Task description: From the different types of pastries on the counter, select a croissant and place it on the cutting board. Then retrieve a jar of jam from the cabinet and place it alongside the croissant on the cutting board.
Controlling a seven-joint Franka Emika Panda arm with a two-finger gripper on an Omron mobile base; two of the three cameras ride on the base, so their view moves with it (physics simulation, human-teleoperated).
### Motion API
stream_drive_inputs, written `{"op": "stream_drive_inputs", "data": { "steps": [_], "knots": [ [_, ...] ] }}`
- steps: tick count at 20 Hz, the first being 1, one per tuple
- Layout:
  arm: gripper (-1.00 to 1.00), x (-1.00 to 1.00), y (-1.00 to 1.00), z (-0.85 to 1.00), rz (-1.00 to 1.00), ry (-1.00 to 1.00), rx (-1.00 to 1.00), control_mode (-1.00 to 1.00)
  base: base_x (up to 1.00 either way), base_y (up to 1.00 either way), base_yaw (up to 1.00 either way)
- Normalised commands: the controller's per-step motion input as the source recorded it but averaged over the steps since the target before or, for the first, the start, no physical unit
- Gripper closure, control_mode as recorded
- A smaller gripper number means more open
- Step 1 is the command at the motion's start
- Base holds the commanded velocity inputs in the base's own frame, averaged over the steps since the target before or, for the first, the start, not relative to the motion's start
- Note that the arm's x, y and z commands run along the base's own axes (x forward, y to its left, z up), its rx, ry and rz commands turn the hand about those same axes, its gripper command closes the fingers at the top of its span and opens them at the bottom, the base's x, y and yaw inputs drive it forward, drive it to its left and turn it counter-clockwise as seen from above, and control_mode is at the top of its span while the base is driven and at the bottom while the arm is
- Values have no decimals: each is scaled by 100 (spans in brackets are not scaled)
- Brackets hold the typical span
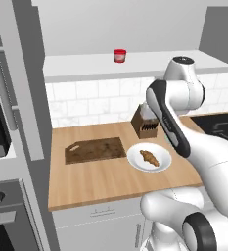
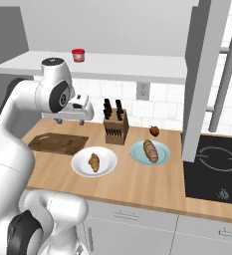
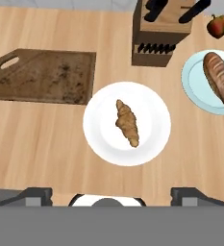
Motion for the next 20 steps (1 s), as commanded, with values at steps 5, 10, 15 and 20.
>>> {"op": "stream_drive_inputs", "data": {
  "steps": [5, 10, 15, 20],
  "knots": [
    [-100, 23, 0, -60, 0, -1, -6, -100, 0, 0, 0],
    [-100, 31, 0, -100, 0, -5, -14, -100, 0, 0, 0],
    [-100, 17, -14, -100, 4, -16, -9, -100, 0, 0, 0],
    [-100, 0, -5, -11, 4, -4, 2, -100, 0, 0, 0]
  ]
}}
